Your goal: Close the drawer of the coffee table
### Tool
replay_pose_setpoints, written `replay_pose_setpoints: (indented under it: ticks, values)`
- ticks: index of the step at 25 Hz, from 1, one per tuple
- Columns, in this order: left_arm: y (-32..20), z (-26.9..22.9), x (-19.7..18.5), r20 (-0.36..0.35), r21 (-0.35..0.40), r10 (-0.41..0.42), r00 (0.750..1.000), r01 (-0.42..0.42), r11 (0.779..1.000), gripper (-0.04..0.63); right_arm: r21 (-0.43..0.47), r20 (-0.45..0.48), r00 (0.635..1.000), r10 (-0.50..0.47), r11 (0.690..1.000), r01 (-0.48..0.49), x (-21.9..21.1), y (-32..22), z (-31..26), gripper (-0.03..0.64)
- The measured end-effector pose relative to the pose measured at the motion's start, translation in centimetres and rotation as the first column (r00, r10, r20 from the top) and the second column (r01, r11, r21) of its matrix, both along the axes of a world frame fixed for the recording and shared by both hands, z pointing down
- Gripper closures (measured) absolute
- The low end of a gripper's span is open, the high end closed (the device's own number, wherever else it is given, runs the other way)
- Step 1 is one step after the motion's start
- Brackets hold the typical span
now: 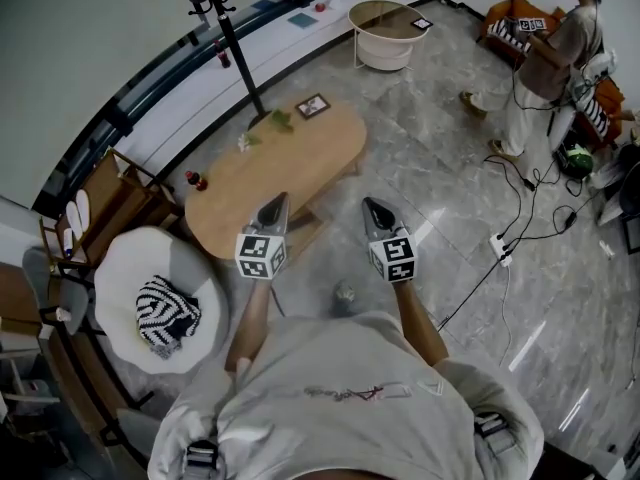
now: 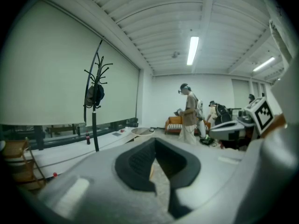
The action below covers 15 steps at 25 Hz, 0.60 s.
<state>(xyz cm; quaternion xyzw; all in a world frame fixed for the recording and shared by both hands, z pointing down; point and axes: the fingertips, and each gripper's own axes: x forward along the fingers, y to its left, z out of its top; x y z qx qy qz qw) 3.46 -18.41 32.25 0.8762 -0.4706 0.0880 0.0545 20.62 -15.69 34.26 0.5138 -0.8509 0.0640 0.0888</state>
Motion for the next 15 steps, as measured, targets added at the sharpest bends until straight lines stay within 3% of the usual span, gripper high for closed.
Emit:
replay_pose_setpoints:
  ticks: [15]
  values:
    - [-8.3,-0.2,2.8,0.002,0.017,-0.019,1.000,0.019,1.000,0.597,0.002,-0.005,0.999,-0.035,0.999,0.035,2.5,-8.6,0.3,0.612]
